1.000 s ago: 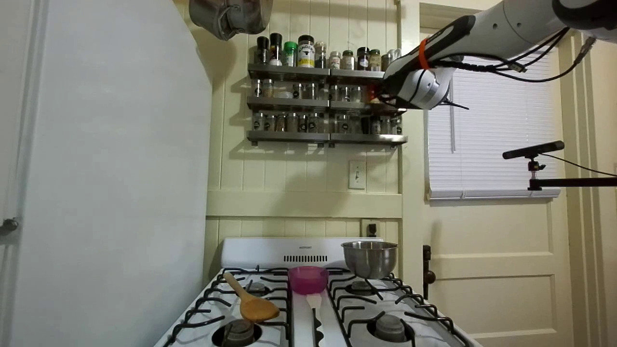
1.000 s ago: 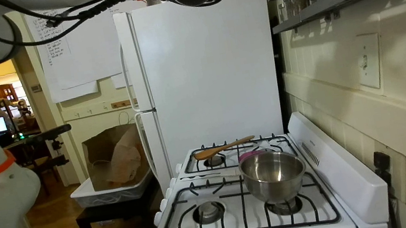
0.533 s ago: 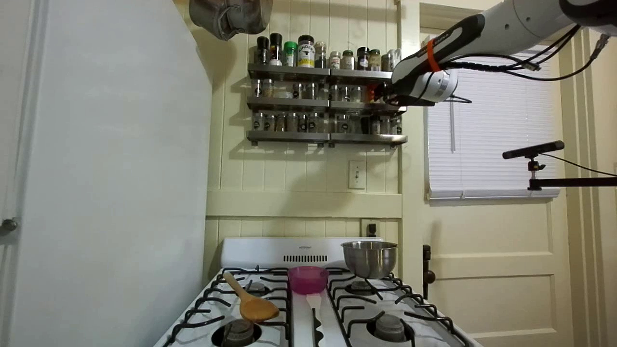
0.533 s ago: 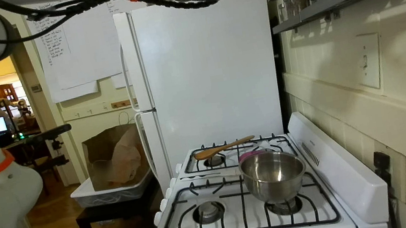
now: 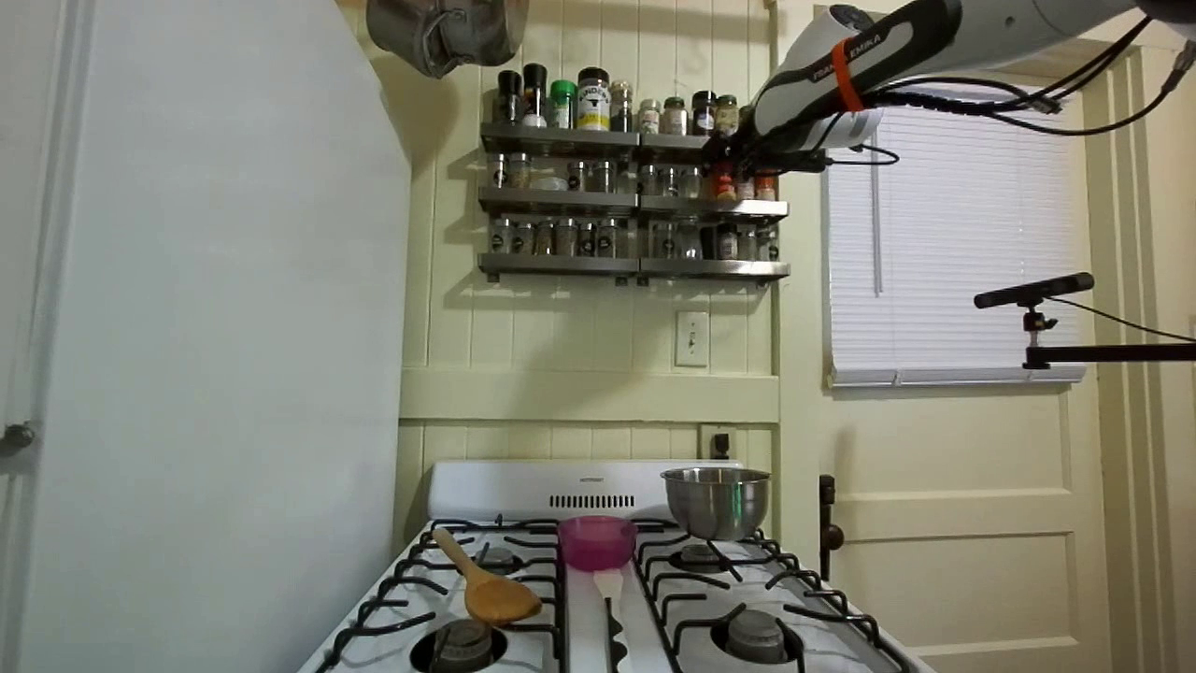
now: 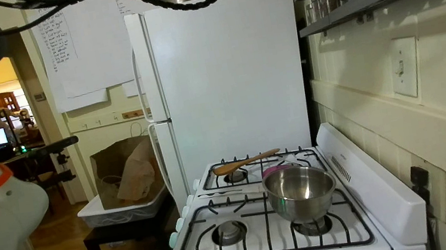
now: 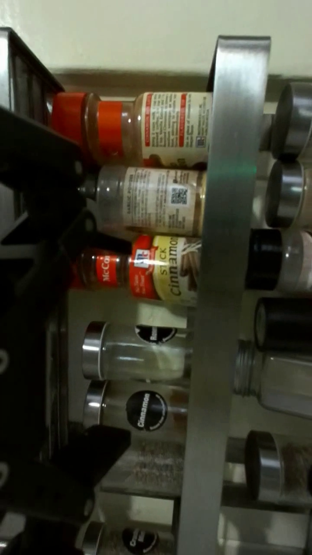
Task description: Remove the left orange bottle from the shelf
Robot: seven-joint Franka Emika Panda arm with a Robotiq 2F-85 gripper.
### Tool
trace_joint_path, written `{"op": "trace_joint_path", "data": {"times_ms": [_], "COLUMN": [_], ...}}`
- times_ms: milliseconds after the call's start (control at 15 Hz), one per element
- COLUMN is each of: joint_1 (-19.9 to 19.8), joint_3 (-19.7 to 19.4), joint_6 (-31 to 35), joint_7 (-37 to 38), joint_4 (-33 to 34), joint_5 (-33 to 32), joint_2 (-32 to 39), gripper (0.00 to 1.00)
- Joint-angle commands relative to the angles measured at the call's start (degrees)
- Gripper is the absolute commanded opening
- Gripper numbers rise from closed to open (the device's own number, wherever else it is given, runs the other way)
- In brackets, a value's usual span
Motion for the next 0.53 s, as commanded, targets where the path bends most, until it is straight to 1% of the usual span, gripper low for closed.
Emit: {"op": "trace_joint_path", "data": {"times_ms": [0, 67, 200, 267, 333, 400, 467], "joint_1": [-1.2, -1.2, -1.4, -1.4, -1.7, -1.8, -2.1], "joint_3": [2.3, 2.6, 3.0, 3.0, 3.1, 3.1, 3.1], "joint_6": [-7.0, -8.5, -9.3, -9.3, -9.3, -9.5, -9.6], "joint_7": [7.3, 8.3, 11.2, 12.1, 13.4, 14.2, 15.2], "joint_4": [2.2, 2.8, 3.6, 3.8, 3.9, 4.0, 4.0], "joint_5": [-6.3, -7.0, -9.1, -9.6, -11.0, -11.7, -12.8], "joint_2": [-0.8, -0.8, -0.6, -0.5, -0.4, -0.4, -0.4], "gripper": [1.0, 0.98, 0.85, 0.72, 0.64, 0.6, 0.6]}}
